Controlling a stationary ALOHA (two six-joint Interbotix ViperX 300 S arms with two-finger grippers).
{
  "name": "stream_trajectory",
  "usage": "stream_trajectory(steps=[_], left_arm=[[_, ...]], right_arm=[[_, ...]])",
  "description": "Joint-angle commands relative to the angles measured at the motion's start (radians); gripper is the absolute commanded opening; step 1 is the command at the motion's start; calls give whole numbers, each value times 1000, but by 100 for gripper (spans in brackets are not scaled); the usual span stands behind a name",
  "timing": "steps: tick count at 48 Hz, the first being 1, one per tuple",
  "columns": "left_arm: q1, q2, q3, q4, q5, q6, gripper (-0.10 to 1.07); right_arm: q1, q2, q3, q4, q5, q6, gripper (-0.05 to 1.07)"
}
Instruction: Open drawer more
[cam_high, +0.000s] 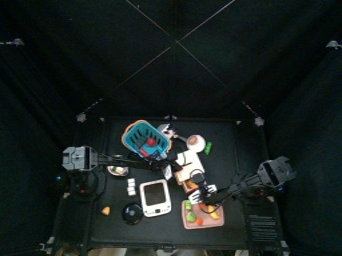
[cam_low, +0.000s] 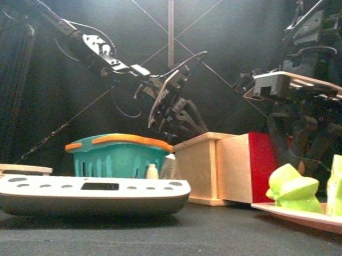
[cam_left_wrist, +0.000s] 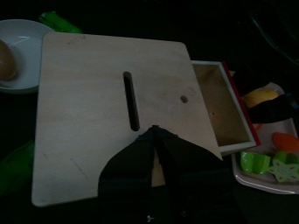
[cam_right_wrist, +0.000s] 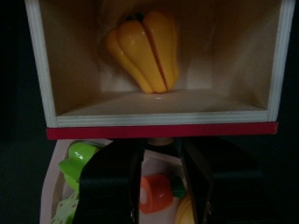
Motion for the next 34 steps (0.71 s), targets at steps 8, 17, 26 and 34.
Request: stream_trajectory(steps=[8,17,26,34], left_arm=[[8,-11,-8,-9,2,2,51],[12,-11,-8,-11,0,2,51],[14,-11,-8,-11,0,2,51],[15,-11,-9,-12,2,0,51]], right_arm=[[25,-11,-28,20,0,2,56],[58,6,-48,40,0,2,56],[87,14,-69,51,3,2,56],[103,14,-83,55,11,2,56]])
